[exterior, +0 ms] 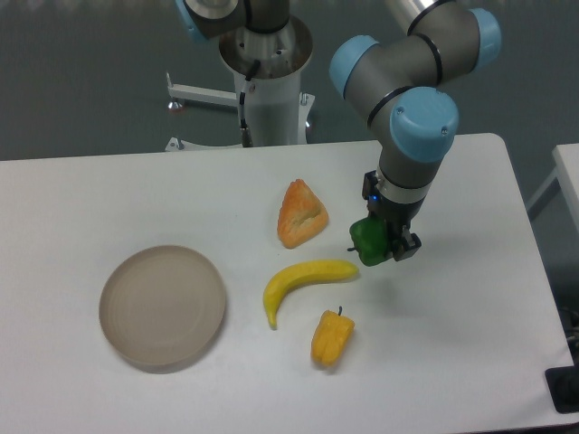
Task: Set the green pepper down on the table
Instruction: 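Carry the held green pepper away from the banana and lower it to the table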
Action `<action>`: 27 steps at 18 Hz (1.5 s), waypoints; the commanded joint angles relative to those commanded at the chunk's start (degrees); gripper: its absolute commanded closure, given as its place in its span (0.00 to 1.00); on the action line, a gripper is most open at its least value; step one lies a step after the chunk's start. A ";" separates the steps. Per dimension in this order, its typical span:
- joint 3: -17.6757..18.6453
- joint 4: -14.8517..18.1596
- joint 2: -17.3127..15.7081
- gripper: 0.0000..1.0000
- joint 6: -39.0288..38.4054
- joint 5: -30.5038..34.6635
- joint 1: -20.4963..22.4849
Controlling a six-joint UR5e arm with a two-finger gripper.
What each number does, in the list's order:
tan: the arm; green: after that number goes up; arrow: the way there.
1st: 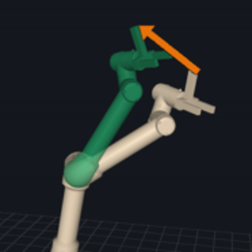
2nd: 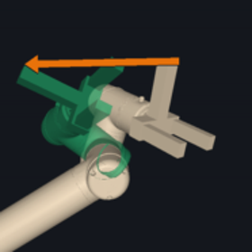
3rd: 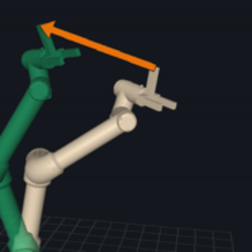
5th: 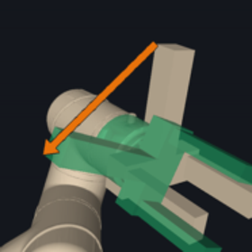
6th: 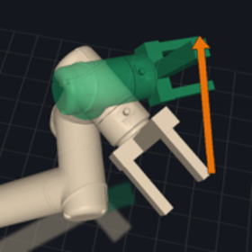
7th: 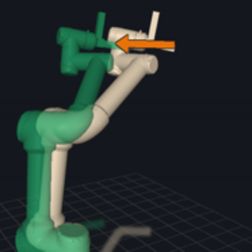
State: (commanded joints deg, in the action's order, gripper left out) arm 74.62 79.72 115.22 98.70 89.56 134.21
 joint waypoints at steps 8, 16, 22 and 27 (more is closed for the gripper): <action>-0.62 0.00 0.09 0.96 -0.26 -0.70 0.61; -1.23 -4.54 2.27 0.96 -4.91 -0.01 1.93; -3.07 -10.27 8.25 0.95 -5.10 -0.53 3.60; -3.69 -12.04 11.16 0.93 -5.71 -0.26 3.17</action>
State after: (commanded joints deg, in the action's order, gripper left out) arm 70.93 67.68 126.39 92.99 89.30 137.38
